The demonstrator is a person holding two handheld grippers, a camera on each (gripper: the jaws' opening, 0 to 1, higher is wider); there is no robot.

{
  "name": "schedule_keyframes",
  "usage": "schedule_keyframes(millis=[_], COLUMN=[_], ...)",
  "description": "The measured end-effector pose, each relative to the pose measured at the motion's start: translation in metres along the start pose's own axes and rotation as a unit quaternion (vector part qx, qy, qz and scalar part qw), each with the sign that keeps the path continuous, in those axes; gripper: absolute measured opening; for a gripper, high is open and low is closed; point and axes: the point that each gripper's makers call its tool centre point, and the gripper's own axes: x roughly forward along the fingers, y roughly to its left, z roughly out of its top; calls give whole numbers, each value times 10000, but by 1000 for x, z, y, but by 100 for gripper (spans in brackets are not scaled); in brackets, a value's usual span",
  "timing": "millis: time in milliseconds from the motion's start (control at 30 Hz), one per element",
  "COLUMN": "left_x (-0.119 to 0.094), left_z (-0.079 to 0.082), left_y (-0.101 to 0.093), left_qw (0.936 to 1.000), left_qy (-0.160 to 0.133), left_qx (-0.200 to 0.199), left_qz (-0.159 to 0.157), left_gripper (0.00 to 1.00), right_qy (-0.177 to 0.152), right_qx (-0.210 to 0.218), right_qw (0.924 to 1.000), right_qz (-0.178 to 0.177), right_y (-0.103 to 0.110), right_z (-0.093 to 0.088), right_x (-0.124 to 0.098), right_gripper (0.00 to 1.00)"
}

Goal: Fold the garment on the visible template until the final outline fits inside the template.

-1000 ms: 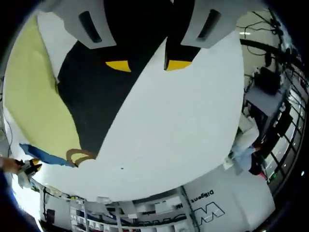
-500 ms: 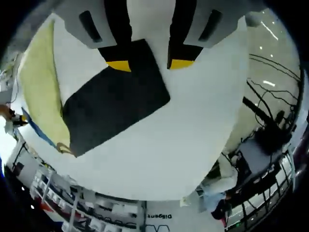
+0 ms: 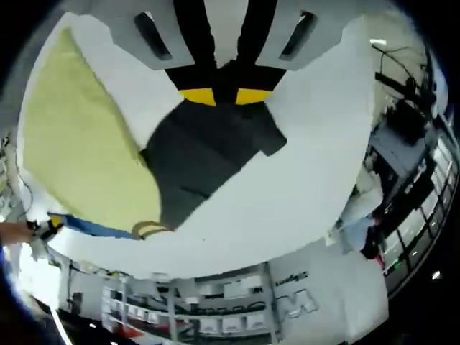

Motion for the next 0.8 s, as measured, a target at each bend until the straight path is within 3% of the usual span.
schedule_keyframes(millis=[67,133,200,300,367,433,667,800], left_x=[4,0,-8,-17,-16,-11,13,25], left_z=[3,7,-7,-20,-34,-31,-9,-24], left_y=[-12,-8,11,46,54,52,43,40], left_qw=[9995,9974,9963,9893,9823,9763,9842,9868], left_qy=[-177,-453,-273,-343,-135,-231,-265,315], left_qx=[-173,-548,-758,-1167,-1689,-2070,-1659,-1490], left_qz=[-173,-76,296,801,800,586,550,560], left_gripper=[40,36,28,28,27,28,30,22], right_qy=[10,-4,-8,-22,0,4,59,62], right_qx=[11,30,13,34,41,54,65,98], right_qw=[10000,10000,10000,10000,10000,10000,10000,9999], right_qz=[4,10,10,9,17,21,4,-6], right_y=[1,2,2,3,4,5,9,10], right_z=[0,0,1,1,-1,-2,-4,-6], right_x=[0,-1,-2,-2,-2,-1,2,2], right_gripper=[14,13,13,13,13,12,12,12])
